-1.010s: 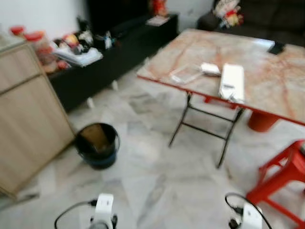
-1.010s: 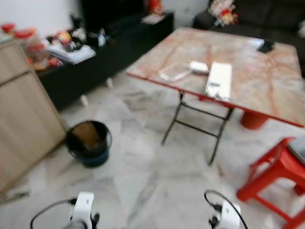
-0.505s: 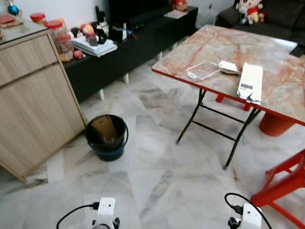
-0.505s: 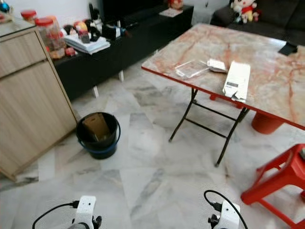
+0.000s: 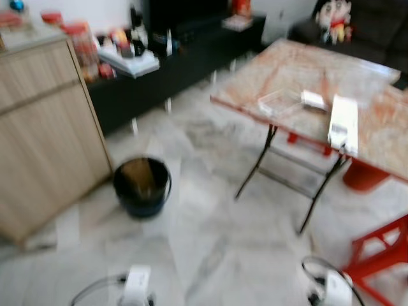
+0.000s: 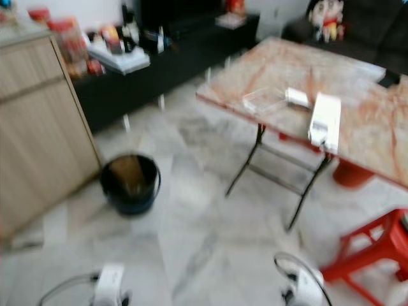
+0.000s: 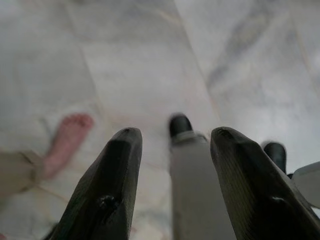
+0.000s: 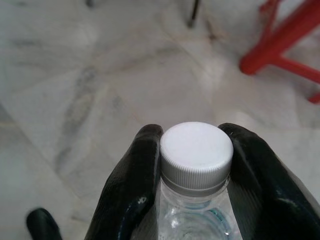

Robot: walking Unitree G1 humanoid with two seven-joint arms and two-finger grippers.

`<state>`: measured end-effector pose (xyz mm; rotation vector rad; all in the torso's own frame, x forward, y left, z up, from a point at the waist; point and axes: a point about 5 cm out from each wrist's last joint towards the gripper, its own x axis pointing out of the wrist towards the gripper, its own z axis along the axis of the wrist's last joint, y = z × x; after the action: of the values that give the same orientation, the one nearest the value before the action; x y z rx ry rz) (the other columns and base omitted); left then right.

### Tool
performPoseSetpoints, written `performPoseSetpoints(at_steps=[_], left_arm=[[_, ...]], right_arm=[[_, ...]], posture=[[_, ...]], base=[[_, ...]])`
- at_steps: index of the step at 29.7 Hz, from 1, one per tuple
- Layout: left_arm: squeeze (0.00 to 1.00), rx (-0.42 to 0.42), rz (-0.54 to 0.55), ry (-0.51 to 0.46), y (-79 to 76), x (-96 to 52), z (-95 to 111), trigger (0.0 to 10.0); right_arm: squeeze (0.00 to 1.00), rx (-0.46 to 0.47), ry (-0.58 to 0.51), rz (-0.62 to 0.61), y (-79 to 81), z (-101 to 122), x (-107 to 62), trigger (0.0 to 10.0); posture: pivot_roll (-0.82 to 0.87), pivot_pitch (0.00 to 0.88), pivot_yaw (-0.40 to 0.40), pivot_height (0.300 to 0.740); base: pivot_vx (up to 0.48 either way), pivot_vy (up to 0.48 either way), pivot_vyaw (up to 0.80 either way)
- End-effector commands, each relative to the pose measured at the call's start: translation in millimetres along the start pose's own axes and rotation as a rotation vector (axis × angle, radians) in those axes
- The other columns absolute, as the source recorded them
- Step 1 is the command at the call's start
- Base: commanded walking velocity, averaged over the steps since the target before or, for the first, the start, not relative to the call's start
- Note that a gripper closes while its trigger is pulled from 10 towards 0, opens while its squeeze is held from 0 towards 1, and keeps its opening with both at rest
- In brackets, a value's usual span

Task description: Picking trash to rubbish bin

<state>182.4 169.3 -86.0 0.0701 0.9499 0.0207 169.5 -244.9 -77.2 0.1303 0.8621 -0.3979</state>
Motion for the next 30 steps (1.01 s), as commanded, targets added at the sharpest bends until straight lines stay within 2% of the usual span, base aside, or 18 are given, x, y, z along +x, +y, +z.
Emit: performPoseSetpoints(at_steps=[1,8,12,19,26,30], left_arm=[[0.0,0.012,-0.027,-0.006,-11.2,0.6,2.8,10.0],[0.0,0.012,-0.03,-0.003,-12.2,0.4,1.8,10.0],[0.0,0.012,-0.031,-0.003,-12.6,0.3,1.6,10.0],[0.0,0.017,-0.036,-0.007,-13.5,0.5,2.8,10.0],[0.0,0.025,-0.039,-0.006,-13.1,0.6,3.0,10.0],[0.0,0.025,-0.04,-0.011,-13.6,0.9,4.9,10.0]], right_arm=[[0.0,0.0,0.002,-0.043,-14.1,-1.4,-1.1,10.0],[0.0,0.003,-0.014,-0.043,-15.6,3.7,-0.1,10.0],[0.0,-0.04,-0.015,-0.035,-14.9,5.0,0.2,10.0],[0.0,-0.021,-0.019,-0.043,-15.1,5.0,0.1,10.0],[0.0,-0.05,-0.015,-0.031,-12.8,5.1,0.4,10.0],[0.0,-0.057,-0.023,-0.027,-11.8,6.7,0.6,10.0]], posture=[[-0.07,0.025,-0.062,0.74],[-0.07,0.006,-0.066,0.74],[-0.08,0.0,-0.065,0.74],[-0.07,0.0,-0.064,0.74],[-0.08,0.0,-0.061,0.74],[-0.07,0.0,-0.066,0.74]], base=[[0.454,0.0,0.0],[0.452,0.0,0.0],[0.45,0.0,0.0],[0.447,0.0,0.77],[0.443,0.0,0.0],[0.433,0.0,0.63]])
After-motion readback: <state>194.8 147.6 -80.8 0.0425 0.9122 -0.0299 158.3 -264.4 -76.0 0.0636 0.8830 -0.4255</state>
